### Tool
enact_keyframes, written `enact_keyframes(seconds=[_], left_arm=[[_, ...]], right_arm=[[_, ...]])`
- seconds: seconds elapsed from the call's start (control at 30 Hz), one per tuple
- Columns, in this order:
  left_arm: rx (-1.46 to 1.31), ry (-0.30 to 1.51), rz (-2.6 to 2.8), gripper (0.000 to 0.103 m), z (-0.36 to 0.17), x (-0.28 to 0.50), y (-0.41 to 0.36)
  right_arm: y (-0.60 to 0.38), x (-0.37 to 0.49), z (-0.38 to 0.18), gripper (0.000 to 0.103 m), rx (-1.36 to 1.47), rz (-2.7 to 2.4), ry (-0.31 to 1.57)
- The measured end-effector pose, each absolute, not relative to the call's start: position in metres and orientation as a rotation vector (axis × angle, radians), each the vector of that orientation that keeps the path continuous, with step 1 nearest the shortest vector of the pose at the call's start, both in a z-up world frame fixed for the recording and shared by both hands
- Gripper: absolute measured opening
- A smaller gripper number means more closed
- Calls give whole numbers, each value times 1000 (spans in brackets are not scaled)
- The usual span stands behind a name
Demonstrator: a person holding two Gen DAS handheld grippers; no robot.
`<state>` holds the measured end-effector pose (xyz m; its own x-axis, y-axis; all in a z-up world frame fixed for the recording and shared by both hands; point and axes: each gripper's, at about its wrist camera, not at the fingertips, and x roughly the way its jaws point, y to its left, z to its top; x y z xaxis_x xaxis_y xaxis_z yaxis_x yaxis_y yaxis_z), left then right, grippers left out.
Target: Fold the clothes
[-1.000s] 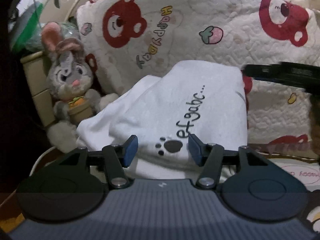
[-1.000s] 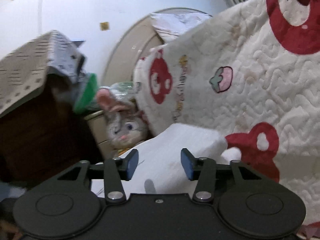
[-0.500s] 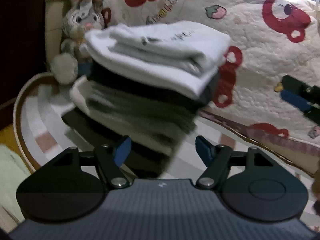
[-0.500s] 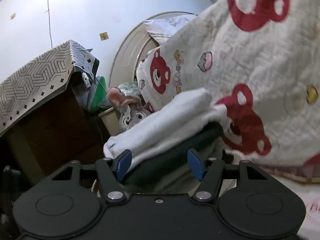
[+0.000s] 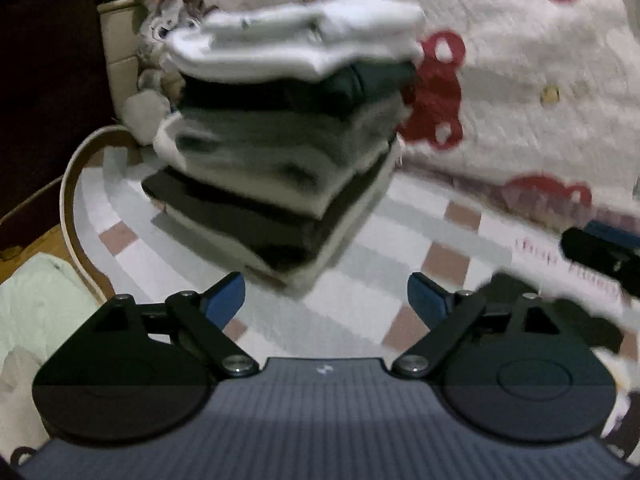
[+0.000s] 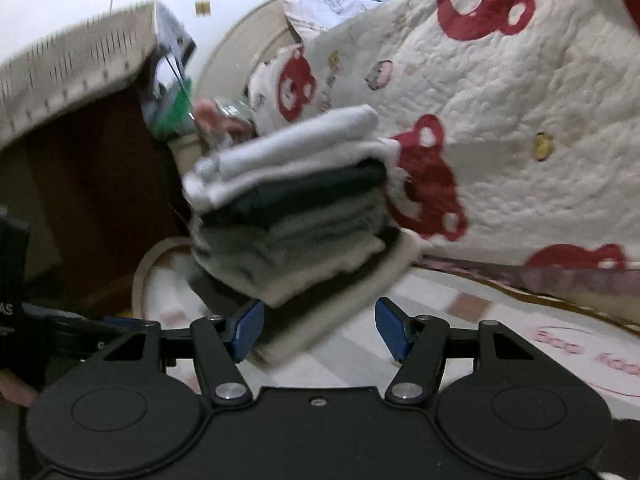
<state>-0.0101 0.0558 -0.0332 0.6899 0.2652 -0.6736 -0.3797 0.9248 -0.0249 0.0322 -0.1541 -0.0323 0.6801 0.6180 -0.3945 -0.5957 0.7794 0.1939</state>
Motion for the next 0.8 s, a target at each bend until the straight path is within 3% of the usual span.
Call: enact_keyframes(seconds=[0.43,0.63,0.8], left_arm=[[-130,724,351,89,-25,-47,16],[-118,701,339,96,-22,-58,7],[-99,703,358,97,-26,-62,6]], right_arm=[[-172,-15,-44,67,35,600,493],[-167,-27,-42,67,9,598,466],[-159,-31,-40,68,-19,603,467]])
